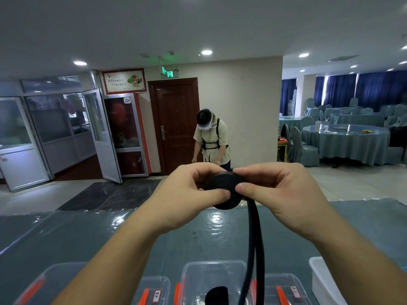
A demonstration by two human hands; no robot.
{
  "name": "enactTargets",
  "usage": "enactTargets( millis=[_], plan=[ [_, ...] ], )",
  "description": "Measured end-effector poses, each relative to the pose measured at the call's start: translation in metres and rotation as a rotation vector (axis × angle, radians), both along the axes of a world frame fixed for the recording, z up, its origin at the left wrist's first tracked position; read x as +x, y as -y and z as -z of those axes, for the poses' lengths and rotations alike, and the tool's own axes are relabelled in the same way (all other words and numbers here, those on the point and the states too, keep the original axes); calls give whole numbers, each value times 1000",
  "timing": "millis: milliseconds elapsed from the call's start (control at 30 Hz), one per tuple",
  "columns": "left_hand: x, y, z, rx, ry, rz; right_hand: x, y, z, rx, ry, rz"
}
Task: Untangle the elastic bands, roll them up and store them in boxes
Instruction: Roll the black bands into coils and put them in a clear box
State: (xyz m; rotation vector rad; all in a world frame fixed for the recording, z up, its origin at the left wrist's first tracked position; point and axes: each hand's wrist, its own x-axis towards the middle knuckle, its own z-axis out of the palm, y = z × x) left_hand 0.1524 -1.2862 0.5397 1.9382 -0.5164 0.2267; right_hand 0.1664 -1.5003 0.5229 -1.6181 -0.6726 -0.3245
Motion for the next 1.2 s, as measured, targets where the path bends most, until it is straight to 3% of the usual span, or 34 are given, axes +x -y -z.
enactTargets(
  millis=[67,200,333,400,567,700,900,967,1100,1200],
  plan=[
    [1,-1,-4,-4,33,-4,0,-2,-1,21,39,21],
    [0,6,2,-284,-21,-5,2,-5,3,196,23,7],
    [-3,4,1,-29,22,-32,2,-3,4,28,38,23],
    [-2,1,-2,-15,12,-31,2,-4,5,44,46,23],
    [-2,6,5,-366,-116,-14,6,-8,9,174,28,39],
    [-1,1,3,-117,-92,-12,6,-5,6,57,34,50],
    [-1,6,6,-378,-116,-35,8,-8,10,154,18,6],
    [-1,7,8,-345,-119,-10,9,-8,12,141,2,9],
    [0,3,3,-66,-15,-53,11,-9,14,91,13,27],
    [0,7,4,-232,-8,-65,13,-10,17,204,-8,12]
  ],
)
